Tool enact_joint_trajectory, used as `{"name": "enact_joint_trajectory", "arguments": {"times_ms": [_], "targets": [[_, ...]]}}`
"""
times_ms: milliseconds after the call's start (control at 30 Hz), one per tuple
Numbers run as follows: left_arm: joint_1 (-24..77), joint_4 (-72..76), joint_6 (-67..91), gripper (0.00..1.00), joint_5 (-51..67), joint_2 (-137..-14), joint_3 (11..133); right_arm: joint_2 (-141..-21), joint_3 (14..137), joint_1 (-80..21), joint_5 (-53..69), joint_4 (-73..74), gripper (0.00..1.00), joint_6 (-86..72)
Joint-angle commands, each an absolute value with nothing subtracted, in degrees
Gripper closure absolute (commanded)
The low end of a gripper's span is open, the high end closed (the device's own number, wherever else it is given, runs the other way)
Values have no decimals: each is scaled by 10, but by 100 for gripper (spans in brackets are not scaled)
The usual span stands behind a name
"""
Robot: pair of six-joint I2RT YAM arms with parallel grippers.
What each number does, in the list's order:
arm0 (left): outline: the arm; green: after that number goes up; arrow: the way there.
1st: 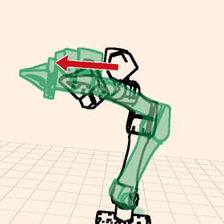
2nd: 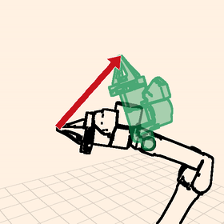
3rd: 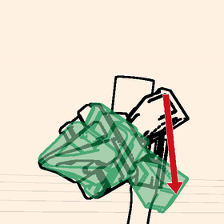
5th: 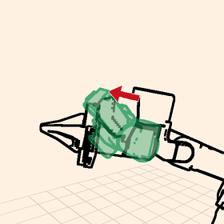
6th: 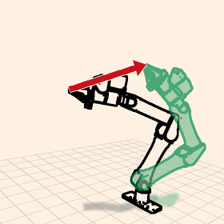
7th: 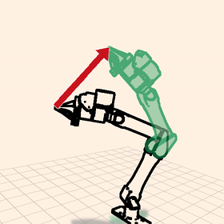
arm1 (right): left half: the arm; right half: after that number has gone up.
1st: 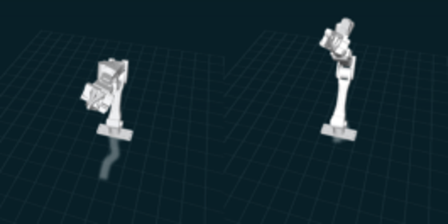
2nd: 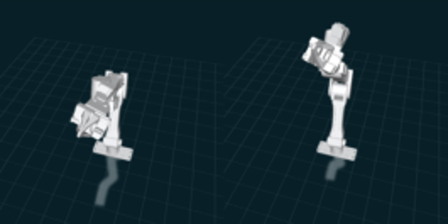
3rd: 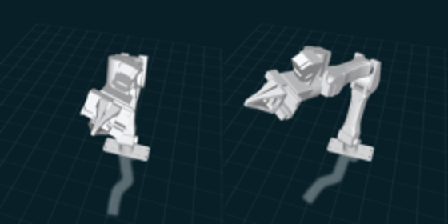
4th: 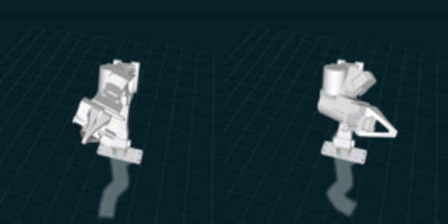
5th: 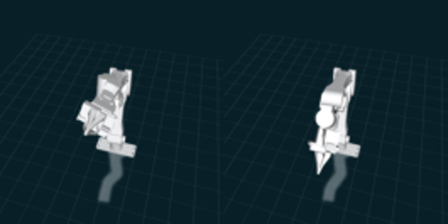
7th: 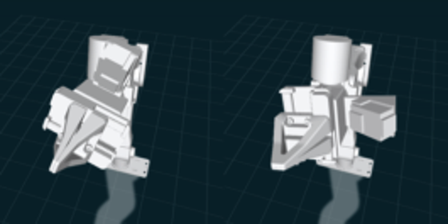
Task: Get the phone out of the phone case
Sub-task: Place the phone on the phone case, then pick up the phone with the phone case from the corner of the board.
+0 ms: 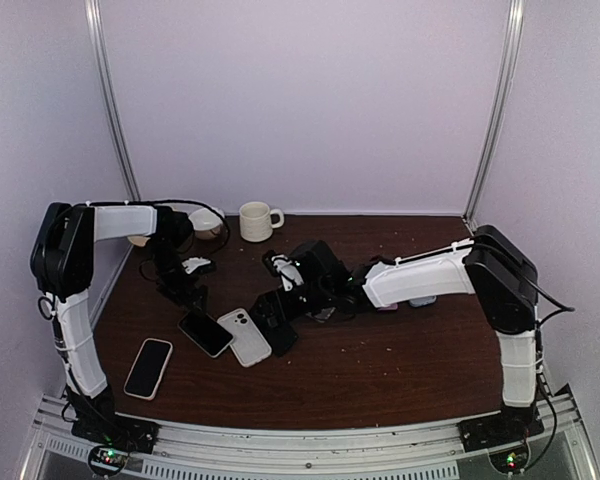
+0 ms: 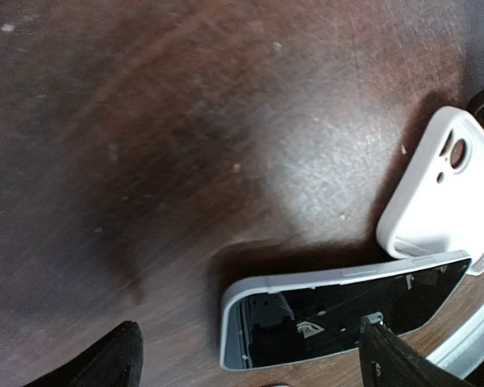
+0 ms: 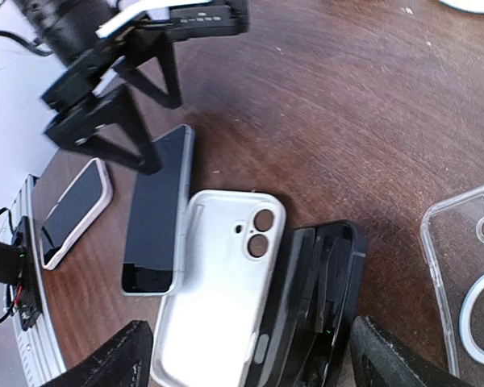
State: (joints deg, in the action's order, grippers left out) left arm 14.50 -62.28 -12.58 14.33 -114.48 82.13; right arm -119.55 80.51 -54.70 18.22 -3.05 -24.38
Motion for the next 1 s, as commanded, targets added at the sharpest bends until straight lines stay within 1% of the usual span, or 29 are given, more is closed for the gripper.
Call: {"name": "enact_joint_trajectory", "arguments": {"times_ms": [0, 100, 167, 300, 400, 500, 600, 800, 867, 967], "targets": [[143, -595, -112, 2, 89, -1097, 833, -1144, 775, -532, 130, -41, 10, -208], [147, -582, -106, 2, 66, -1072, 830, -1151, 786, -514, 70, 28, 11, -181], [150, -577, -82, 3, 27, -1058, 828, -1153, 791, -507, 39, 61, 11, -166], [150, -594, -17, 3, -39, -1026, 824, -1143, 782, -497, 31, 67, 11, -152], [150, -580, 54, 2, -94, -964, 783, -1128, 776, -497, 17, 66, 11, -141], [150, -596, 113, 2, -122, -899, 744, -1117, 772, -496, 3, 63, 11, -131], [150, -617, 164, 2, -105, -845, 701, -1112, 769, -496, -10, 63, 10, -124], [151, -637, 262, 2, -2, -738, 596, -1114, 768, -497, -17, 63, 10, -111], [162, -654, 297, 2, -5, -722, 571, -1116, 769, -497, -24, 65, 10, -106], [200, -669, 345, 3, -40, -703, 535, -1116, 776, -498, -20, 74, 11, -101]]}}
